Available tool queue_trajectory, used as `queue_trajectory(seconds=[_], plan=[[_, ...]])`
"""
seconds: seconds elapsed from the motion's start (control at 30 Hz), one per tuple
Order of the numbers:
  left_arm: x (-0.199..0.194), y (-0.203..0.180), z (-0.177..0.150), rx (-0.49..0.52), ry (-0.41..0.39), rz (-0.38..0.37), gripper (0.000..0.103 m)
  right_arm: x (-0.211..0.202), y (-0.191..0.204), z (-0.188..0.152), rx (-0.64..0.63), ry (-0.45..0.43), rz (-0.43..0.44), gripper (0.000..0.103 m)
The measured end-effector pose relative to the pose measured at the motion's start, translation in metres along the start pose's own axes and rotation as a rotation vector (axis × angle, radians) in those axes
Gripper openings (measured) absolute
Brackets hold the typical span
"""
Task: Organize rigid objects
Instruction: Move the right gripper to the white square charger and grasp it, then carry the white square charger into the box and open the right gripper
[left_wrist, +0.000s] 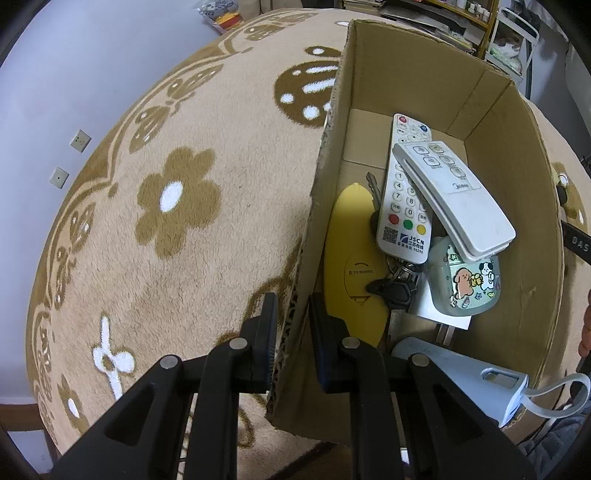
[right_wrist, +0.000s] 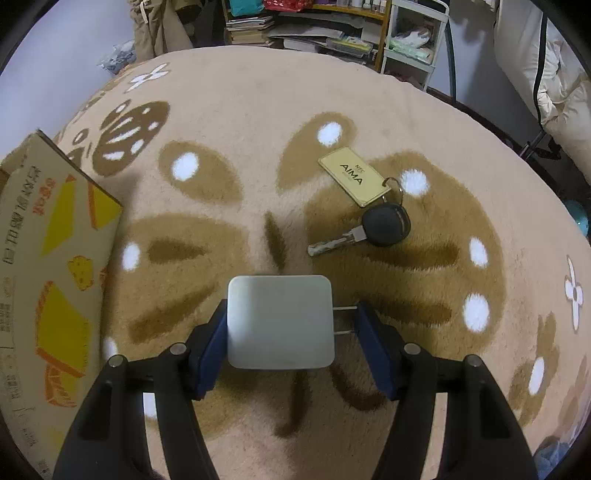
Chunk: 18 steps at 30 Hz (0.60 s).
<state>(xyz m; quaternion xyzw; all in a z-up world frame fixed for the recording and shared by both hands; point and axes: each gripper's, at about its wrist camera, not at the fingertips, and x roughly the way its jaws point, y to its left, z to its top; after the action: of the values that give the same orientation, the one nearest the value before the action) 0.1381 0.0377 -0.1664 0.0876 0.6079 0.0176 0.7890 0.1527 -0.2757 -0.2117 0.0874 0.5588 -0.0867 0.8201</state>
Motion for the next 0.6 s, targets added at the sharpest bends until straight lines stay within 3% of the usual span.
queue_trajectory(seconds=[0.37,0.6], plan=[[-0.001,-0.001,0.000,0.000,-0.001,0.004,0.017,-0.056,0.020,0.013,-0.039,-0.116,0.058,0.070],[-0.001,-0.002,0.000,0.005,-0.002,0.008,0.017,-0.100,0.050,0.019,-0.091,-0.249,0.145,0.070]])
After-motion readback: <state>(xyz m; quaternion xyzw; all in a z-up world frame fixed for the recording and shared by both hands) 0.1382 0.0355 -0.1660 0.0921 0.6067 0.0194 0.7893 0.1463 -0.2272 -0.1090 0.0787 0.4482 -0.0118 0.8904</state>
